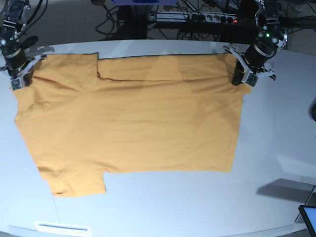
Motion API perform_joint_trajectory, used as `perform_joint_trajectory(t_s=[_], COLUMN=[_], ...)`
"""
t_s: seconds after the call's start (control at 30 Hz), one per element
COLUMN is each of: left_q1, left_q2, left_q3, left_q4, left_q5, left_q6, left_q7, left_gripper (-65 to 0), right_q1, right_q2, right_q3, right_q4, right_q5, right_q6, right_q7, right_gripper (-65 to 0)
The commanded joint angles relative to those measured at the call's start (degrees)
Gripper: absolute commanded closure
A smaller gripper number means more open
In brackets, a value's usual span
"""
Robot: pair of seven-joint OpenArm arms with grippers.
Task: Fold the T-shirt properly
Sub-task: 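Slide both grippers along the folded edge, smoothing the strip flat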
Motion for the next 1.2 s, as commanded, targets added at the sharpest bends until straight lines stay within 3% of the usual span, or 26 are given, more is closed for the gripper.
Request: perform_joint_trajectory(t_s=[0.0,0.4,0.5,1.17], left_q1=[0.78,-0.54,-0.19,0.07], left_q2=[-0.75,-0.84,-0.84,-0.49], left_q3=[-0.56,-0.65,-0.74,-1.18], left_q4=[-0.05,-0.05,-0.14,3.46], left_q5=[3.86,3.95,3.95,3.86], left_q6=[0.71,0.71,0.71,0.71], left_q7=[5.02,5.11,5.11,5.37], left_gripper=[-0.8,-0.8,-0.8,-0.8], right_q1=[-3.99,-6.63,-6.89,-6.45], right_q2=[-1.59,-2.47,-3.79,-3.96], right_q3=[-1.21,-0.07,1.95,2.48], right_q4=[-1.98,2.24,2.94,8.39], right_q5=[-7.12,-7.03,-7.12,-7.12], right_q6=[6.02,6.02,6.02,6.02], right_q7=[-18.83,-22.09,-22.09,-22.26], right_gripper=[-0.1,-0.1,-0.1,-0.9])
